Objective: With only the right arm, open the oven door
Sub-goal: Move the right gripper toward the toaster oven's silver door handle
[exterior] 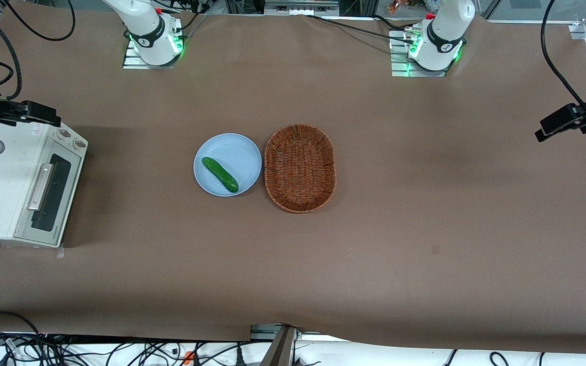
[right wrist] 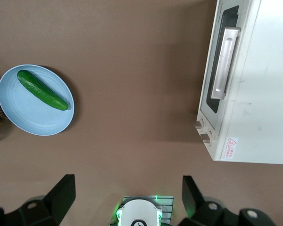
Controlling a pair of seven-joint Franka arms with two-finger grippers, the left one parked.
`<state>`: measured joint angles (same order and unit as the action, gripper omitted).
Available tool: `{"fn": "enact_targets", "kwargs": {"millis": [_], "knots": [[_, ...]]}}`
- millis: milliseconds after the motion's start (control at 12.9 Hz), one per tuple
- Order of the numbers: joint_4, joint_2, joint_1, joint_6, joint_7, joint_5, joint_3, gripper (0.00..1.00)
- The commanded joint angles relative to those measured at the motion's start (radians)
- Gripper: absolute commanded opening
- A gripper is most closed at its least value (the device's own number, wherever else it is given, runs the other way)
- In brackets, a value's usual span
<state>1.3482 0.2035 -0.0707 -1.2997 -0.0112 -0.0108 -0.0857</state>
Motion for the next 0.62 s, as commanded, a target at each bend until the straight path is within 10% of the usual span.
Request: {"fn": "enact_targets", "kwargs": {"millis": [0, 233, 543], "knots": [[0.012, -0.003, -0.017, 0.013, 0.01, 0.002, 0.007, 1.0], [0.025, 0.022, -0.024, 0.013, 0.007, 0.002, 0.007, 0.98], [0.025, 0.089, -0.041, 0.062, 0.003, 0.005, 0.009, 0.61]]}}
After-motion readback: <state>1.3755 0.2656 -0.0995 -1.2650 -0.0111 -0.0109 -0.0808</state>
